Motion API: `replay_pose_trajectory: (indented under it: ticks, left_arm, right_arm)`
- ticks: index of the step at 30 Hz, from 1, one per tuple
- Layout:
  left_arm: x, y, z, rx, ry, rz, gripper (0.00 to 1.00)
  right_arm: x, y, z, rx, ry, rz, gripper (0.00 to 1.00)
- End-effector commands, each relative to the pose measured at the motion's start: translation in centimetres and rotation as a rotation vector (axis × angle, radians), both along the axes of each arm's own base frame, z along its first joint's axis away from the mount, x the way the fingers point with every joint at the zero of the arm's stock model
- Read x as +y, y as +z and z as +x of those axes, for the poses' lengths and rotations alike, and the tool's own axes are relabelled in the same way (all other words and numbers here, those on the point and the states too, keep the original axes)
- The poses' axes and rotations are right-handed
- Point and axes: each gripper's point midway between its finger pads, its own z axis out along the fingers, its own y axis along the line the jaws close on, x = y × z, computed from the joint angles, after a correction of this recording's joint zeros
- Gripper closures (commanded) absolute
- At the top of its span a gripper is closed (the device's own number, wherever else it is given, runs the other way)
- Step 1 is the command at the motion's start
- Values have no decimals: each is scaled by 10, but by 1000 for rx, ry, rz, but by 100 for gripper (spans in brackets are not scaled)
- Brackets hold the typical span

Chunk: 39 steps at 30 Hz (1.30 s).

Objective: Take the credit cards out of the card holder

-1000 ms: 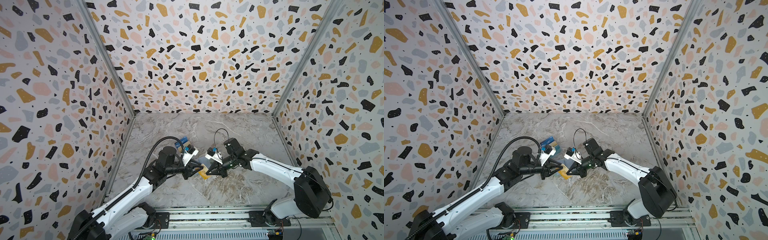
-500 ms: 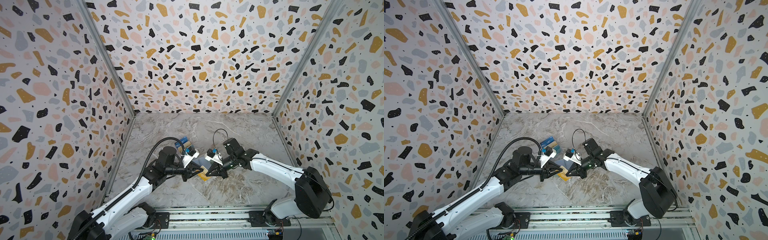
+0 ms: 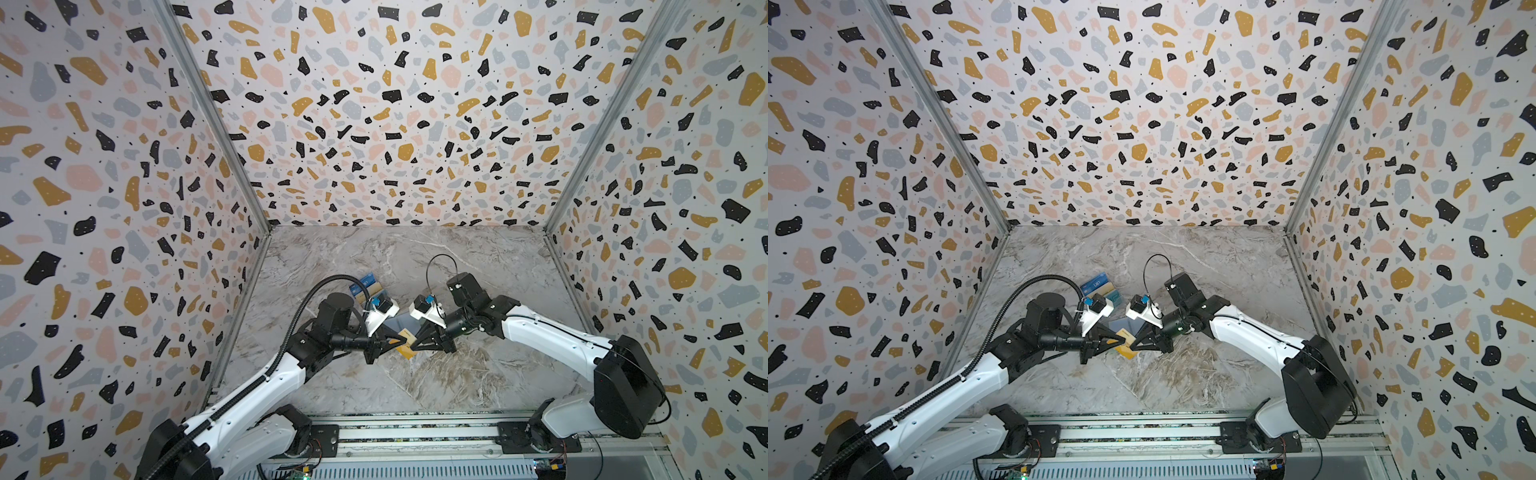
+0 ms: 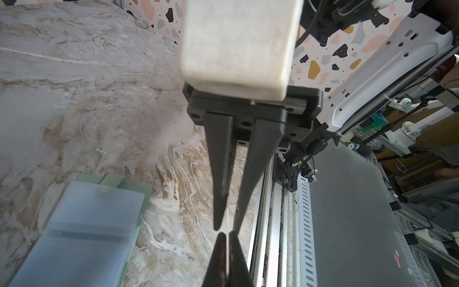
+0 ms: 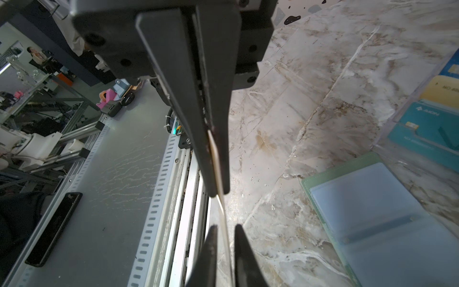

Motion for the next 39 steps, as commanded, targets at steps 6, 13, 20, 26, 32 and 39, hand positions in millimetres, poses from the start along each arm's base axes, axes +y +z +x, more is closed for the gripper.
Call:
replay_pose_trajectory:
  ticks: [6, 13, 20, 26, 32, 39]
  left_arm:
    - [-4, 37, 26, -63, 128, -131, 100]
    - [2, 63, 39, -101, 238, -309, 100]
    - [13, 85, 40, -132, 307, -469, 100]
    - [22, 99, 34, -148, 318, -602, 100]
    - [26, 106, 32, -165, 323, -657, 100]
    - [29, 111, 31, -165, 325, -705, 100]
  right_arm:
    - [-9, 29, 18, -43, -125, 142, 46]
    - [-21, 49, 33, -11, -272, 285, 35]
    - [-23, 76, 40, 47, -328, 439, 36]
    - [-20, 90, 39, 113, -299, 528, 46]
    - [-7, 101, 31, 135, -256, 578, 56]
    - [-3, 111, 27, 146, -233, 626, 63]
